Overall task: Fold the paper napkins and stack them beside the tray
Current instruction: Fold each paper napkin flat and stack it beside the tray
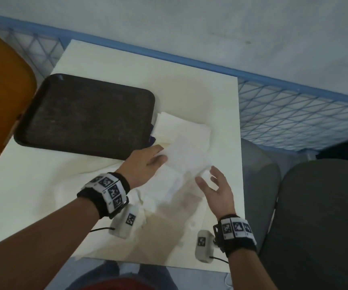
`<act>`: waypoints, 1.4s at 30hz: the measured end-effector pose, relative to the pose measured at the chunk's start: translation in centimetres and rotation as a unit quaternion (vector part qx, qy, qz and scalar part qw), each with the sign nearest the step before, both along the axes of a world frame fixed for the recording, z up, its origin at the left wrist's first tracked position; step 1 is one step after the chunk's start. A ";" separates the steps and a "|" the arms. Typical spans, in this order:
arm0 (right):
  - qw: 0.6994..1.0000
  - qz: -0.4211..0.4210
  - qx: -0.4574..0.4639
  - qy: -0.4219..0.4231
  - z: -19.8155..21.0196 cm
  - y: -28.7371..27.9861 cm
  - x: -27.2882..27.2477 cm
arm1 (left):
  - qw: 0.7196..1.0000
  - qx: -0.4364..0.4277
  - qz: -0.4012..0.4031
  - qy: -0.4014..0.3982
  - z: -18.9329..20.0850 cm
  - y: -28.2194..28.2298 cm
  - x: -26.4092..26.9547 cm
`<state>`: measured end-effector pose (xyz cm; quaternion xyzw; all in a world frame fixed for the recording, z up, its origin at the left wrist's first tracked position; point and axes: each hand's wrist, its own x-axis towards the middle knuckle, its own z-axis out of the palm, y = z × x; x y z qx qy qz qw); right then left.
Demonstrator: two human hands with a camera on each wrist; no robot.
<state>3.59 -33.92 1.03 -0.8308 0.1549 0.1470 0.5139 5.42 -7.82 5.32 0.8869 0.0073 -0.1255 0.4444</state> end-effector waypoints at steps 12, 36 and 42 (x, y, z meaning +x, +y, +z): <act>0.977 -0.028 0.210 -0.025 2.2 3.1 0.6 | 0.942 -0.289 0.096 0.143 1.2 4.1 -2.2; 0.984 0.116 -0.137 -0.018 -0.3 1.6 0.0 | 0.978 0.181 -0.101 0.030 -3.2 2.0 -4.1; 0.886 0.279 -0.352 -0.115 -3.6 4.7 -2.3 | 0.926 0.323 -0.196 -0.003 -6.9 -3.7 -6.6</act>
